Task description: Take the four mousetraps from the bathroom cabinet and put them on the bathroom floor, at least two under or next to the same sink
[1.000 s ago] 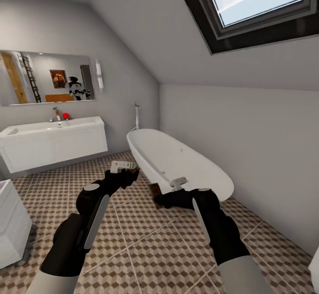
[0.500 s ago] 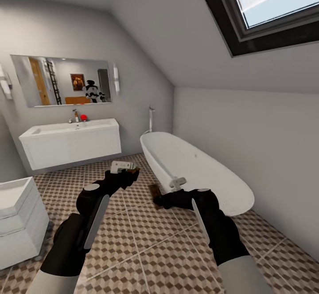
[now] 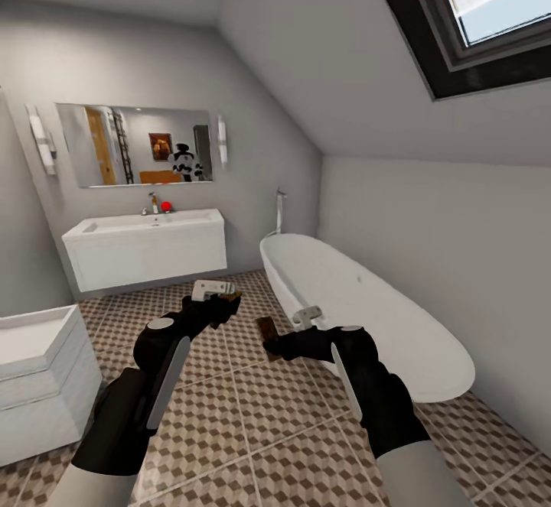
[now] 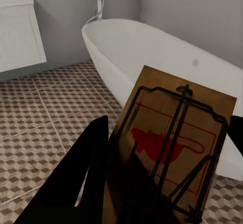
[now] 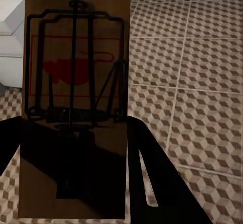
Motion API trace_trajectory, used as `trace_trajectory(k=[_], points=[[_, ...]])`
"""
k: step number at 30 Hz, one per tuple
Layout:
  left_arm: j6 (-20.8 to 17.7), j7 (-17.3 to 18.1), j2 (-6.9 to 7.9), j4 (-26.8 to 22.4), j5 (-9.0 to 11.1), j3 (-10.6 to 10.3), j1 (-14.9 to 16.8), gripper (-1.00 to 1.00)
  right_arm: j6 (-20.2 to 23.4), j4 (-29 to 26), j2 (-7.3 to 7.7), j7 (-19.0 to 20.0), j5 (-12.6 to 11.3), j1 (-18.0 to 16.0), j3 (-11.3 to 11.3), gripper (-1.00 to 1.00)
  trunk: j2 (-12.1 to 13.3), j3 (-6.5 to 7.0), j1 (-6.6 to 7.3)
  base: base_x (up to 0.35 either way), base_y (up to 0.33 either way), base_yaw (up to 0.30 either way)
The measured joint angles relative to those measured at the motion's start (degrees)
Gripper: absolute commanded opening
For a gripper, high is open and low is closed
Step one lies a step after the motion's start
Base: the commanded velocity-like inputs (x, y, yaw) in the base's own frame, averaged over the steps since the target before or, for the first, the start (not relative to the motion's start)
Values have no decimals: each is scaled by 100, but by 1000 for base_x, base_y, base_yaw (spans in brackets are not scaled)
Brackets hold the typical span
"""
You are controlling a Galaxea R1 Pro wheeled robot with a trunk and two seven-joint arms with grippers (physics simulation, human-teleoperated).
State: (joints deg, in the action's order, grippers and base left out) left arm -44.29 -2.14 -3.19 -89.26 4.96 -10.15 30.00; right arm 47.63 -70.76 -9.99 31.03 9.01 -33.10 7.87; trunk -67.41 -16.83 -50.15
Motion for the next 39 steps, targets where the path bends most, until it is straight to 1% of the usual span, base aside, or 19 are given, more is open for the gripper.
trace_trajectory(k=[7, 15, 26, 39], points=[[-6, -3, -3, 29, 7, 2, 1, -100, -12, 7, 1, 7, -23, 0, 0, -100, 0, 14, 1, 265, -129, 57], [-8, -4, -5, 41, 5, 3, 0, -100, -15, 10, 0, 8, -28, 0, 1, -100, 0, 53, 1, 316, -20, 173], [-13, -3, -5, 50, 8, 5, 8, -100, -15, 17, 1, 8, -36, 0, 1, -100, 0, 122, 1, 309, 87, 213], [-8, -4, -3, 52, 10, 3, 9, -100, -15, 18, 0, 8, -37, 0, 1, -100, 0, 205, 1, 327, 12, 216]])
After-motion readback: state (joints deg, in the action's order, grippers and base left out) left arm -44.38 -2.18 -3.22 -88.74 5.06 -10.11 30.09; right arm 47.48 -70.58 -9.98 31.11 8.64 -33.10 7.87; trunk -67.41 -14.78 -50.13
